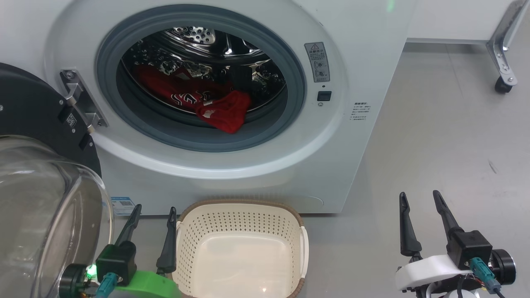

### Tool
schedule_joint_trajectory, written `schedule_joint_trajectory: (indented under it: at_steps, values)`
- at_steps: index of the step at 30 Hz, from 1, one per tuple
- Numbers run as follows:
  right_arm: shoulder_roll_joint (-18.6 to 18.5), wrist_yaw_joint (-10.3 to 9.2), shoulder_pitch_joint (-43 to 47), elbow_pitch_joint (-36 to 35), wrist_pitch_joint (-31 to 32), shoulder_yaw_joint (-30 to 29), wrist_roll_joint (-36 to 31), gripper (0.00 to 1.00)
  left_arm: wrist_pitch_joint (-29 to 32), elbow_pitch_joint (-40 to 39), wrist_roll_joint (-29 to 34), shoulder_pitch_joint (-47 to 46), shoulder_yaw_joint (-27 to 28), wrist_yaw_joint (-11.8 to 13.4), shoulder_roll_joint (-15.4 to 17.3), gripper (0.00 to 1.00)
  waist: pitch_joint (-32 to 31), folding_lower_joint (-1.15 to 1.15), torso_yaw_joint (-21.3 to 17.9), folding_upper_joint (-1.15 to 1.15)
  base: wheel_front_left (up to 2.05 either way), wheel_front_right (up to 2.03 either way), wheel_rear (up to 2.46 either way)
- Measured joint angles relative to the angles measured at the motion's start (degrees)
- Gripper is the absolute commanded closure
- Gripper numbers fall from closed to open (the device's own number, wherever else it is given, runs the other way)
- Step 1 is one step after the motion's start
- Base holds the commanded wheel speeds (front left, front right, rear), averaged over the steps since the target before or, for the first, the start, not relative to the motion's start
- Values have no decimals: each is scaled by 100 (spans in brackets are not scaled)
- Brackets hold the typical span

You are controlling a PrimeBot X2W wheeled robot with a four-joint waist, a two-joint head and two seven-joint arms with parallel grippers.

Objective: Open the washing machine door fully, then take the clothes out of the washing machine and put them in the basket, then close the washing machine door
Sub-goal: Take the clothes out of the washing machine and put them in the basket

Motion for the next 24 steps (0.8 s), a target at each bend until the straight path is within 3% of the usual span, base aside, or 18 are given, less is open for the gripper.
schedule_joint_trajectory:
  at_steps: [20,24]
  values:
    - [2,2,-53,-68,0,60,-53,0,46,43,8,-243,-57,5,-40,0,286,0,-33,0,0,0,0]
    - [3,2,-124,-125,0,83,-60,0,147,76,2,-511,-151,-119,-63,0,449,0,-77,0,0,0,0]
